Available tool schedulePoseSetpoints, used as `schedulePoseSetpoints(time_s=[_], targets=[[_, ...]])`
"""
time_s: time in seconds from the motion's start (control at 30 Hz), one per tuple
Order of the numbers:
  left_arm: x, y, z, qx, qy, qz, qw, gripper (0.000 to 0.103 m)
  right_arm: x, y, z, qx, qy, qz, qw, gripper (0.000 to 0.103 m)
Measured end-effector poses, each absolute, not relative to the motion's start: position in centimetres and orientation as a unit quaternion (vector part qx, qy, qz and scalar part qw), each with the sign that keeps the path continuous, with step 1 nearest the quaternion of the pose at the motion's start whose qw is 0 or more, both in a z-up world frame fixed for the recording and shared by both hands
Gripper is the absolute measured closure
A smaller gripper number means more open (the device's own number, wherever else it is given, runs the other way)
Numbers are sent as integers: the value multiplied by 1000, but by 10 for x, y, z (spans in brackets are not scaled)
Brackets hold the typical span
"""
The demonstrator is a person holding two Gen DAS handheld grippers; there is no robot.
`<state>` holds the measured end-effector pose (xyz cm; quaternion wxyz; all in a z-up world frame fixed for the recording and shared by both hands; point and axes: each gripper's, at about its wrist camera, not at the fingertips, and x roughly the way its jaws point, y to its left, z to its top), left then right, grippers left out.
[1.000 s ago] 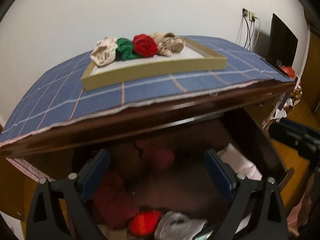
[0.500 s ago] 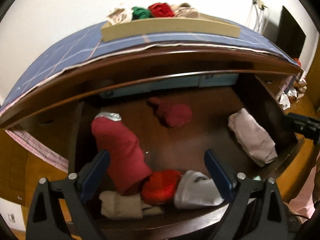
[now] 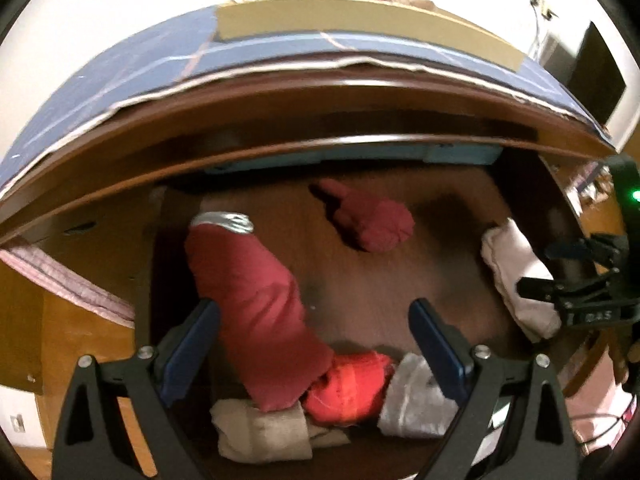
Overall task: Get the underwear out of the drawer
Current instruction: 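Close the right tool on the white cloth while the left tool hovers over the red socks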
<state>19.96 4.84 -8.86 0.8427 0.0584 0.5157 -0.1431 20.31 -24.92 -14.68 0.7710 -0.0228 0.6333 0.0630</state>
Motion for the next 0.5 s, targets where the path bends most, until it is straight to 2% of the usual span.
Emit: schedulePoseSetpoints(time_s=[0.13, 0.2, 0.37, 0.5], targets=[[203, 47, -93, 62, 536, -169, 825, 7, 207, -240, -152, -50, 644, 76, 760, 18], [207, 44, -94, 70, 533, -161, 827, 7, 211, -237, -158, -48, 652, 81, 753, 29], [225, 27, -102, 72, 545, -148, 822, 8, 216, -243, -169, -63, 672, 62, 735, 31], [224, 7, -107, 122, 534, -152, 823, 12, 211, -244, -174, -96, 686, 60, 719, 39]])
